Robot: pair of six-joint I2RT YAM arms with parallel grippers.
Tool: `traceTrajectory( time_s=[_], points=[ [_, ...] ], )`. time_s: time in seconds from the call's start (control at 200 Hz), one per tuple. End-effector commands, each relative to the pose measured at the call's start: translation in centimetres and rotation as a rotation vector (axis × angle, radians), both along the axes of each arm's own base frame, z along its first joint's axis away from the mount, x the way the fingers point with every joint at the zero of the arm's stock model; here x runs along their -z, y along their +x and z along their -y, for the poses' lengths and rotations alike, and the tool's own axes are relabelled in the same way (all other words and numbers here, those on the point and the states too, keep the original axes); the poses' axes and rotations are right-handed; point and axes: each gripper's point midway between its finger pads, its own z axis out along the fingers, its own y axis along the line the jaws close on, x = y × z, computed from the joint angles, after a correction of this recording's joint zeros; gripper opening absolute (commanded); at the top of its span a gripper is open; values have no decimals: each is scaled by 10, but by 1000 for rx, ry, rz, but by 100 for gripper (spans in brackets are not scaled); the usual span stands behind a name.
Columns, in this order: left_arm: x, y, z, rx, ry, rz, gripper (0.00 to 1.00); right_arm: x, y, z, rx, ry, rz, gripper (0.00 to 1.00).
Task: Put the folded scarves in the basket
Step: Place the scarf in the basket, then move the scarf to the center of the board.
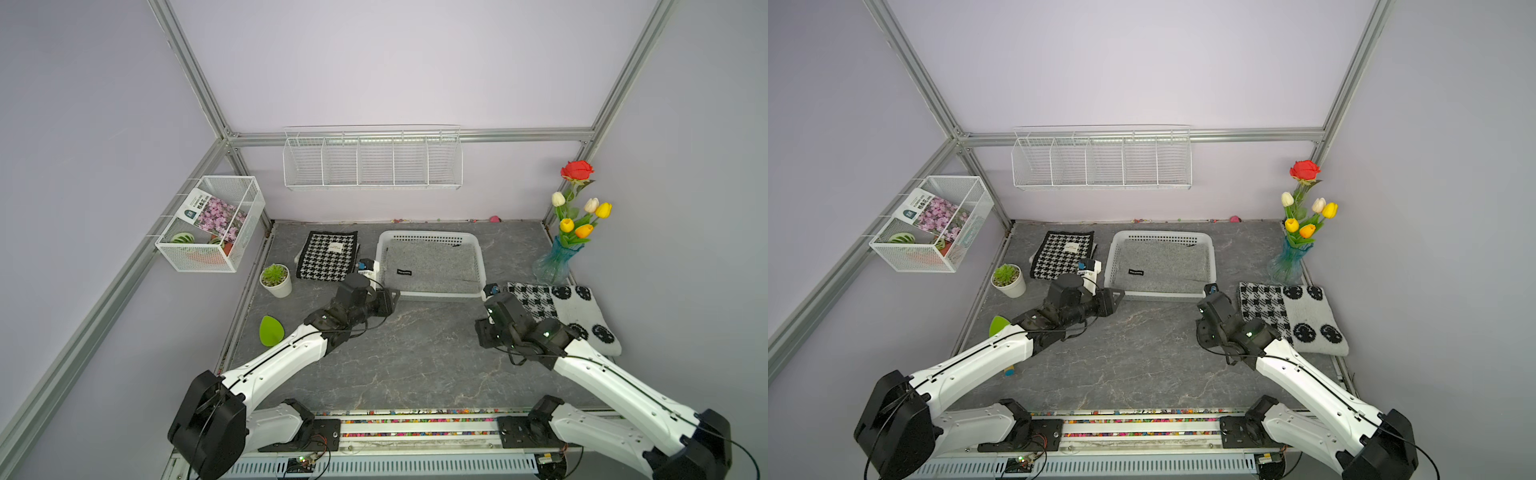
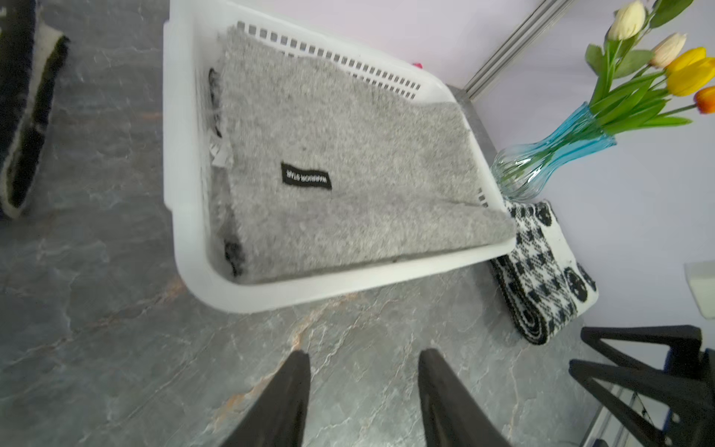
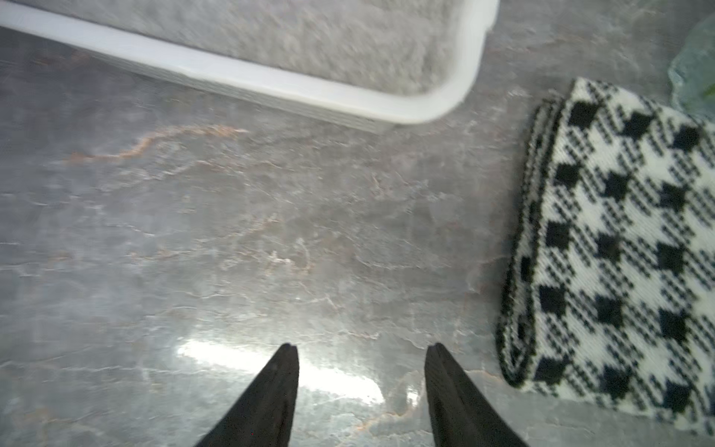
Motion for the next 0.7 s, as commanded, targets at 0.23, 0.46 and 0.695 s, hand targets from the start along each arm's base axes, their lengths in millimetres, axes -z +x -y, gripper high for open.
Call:
traceTrajectory(
  time_s=[0.23,0.46,0.695],
  points=[
    [1,11,-7,-44,38,50,50,33,28,68,302,-153,-85,60],
    [5,5,-4,-16,17,45,52,42,54,98,358,-319,-181,60],
    [8,5,-2,-13,6,32,52,59,65,115,335,-398,-272,57]
  ],
)
